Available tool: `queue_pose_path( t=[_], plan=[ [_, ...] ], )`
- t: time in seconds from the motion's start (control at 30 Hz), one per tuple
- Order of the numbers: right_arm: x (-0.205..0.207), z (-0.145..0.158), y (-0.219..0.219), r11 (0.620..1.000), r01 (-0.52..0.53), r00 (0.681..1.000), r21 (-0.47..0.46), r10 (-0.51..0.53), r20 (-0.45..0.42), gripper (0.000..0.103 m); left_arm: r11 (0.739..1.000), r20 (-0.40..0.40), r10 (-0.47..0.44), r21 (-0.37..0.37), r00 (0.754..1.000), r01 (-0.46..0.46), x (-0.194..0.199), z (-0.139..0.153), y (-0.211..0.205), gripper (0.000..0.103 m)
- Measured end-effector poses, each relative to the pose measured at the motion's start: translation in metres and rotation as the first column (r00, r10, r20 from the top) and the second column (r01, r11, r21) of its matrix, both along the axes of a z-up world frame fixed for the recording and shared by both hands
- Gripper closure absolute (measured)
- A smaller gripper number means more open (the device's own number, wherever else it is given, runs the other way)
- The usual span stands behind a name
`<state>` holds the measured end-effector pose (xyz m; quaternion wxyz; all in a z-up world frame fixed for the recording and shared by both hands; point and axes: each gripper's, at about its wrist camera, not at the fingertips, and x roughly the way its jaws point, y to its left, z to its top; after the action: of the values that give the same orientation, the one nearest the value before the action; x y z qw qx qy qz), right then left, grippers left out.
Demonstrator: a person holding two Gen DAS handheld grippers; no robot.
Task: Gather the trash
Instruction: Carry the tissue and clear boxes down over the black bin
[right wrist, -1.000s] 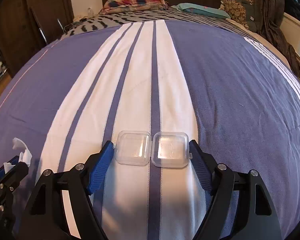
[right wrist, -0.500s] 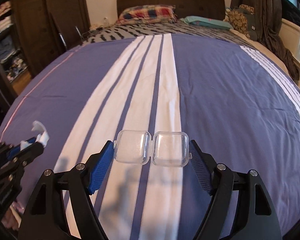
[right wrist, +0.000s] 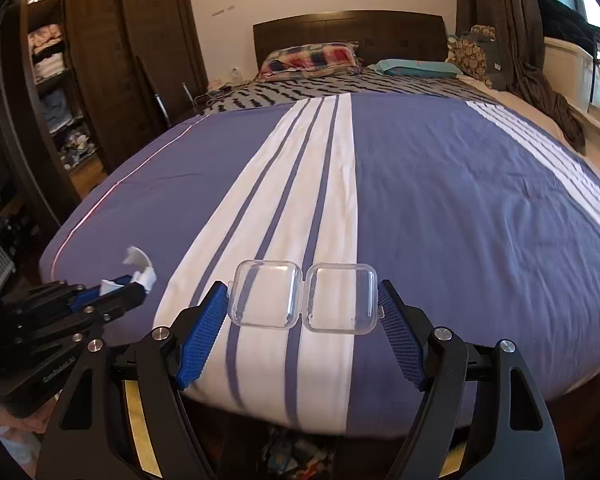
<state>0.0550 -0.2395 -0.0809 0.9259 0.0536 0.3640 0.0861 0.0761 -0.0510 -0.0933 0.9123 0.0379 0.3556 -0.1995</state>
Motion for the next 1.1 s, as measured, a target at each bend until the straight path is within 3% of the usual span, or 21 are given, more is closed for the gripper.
queue_pose_path(
  t=[0.23,0.6,1.1],
  plan=[
    [-0.045,-0.034,-0.007,1.0,0.011,0.999,0.021,-0.01,-0.051,0.027,1.0,-0.047,-0.006,-0.009,0.999,0.005,-0.039,-0.027,0.004,0.092],
    [-0.072,-0.106,0.001,1.0,0.001,0.978,0.031,0.006,-0.208,0.027,1.0,-0.202,0.015,0.019,0.979,-0.012,-0.055,-0.1,0.011,0.092],
    [-0.077,-0.196,0.019,1.0,-0.023,0.911,-0.001,0.02,-0.412,0.027,0.996,-0.435,-0.003,0.076,0.9,0.04,-0.059,-0.207,-0.006,0.092]
  ],
)
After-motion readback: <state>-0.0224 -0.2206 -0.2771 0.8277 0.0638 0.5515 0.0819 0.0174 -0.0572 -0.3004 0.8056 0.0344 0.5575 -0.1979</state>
